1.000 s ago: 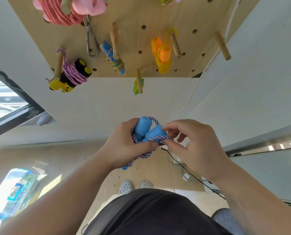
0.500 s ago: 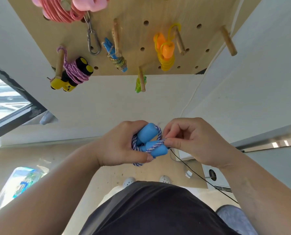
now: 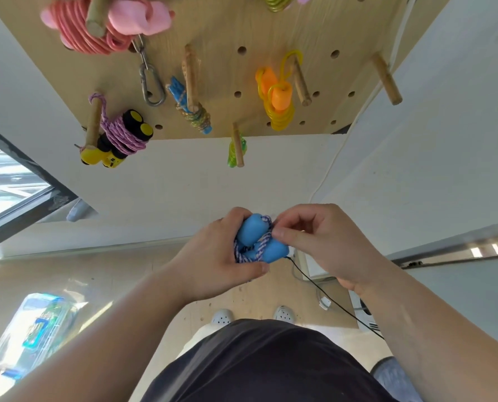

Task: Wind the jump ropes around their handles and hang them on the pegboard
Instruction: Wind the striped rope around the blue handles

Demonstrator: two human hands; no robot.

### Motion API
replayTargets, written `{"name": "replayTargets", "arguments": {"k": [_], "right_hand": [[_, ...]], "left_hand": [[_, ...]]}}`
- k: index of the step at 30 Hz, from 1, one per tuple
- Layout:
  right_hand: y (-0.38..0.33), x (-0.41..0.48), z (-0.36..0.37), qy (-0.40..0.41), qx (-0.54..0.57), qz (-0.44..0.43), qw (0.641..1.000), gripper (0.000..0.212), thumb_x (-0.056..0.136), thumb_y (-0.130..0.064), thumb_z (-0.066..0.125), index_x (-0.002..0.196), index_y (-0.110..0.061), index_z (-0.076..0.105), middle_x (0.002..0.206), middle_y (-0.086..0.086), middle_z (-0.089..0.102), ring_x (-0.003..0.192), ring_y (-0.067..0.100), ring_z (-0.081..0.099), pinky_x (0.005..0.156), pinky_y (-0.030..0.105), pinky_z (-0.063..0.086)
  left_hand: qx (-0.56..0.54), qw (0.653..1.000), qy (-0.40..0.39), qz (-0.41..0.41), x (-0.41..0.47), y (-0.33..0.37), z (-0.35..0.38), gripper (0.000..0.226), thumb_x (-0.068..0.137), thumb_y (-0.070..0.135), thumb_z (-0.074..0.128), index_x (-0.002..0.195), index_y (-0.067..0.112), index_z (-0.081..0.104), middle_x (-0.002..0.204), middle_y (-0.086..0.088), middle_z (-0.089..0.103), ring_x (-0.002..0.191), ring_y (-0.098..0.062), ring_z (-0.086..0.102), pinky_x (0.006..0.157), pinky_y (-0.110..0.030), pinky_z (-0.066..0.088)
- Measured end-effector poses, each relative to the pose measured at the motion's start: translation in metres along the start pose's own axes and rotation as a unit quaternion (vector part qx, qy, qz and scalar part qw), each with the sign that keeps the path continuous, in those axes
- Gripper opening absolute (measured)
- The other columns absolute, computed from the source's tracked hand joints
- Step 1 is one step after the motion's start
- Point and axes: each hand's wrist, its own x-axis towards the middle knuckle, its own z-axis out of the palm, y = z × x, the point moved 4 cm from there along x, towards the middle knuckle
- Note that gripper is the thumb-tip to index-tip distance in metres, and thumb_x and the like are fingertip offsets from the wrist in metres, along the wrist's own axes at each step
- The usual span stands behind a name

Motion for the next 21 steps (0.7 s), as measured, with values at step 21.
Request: {"name": "replayTargets", "arguments": {"k": [21], "right_hand": [[0.008, 0.002, 0.026, 0.034, -0.144, 0.049, 0.988, 0.014, 0.069, -0.026, 0.086, 0.080, -0.025, 0.078, 0.069, -0.013, 0.071, 0.064, 0.000, 0.063, 0.066, 0.022, 0.047]], "left_hand": [[0.033, 0.995, 0.085, 0.034, 0.004, 0.006, 0.005, 0.017, 0.102, 0.035, 0.052, 0.105, 0.019, 0.056, 0.088, 0.006, 0.061, 0.080, -0.011, 0.055, 0.067, -0.027, 0.044]]}}
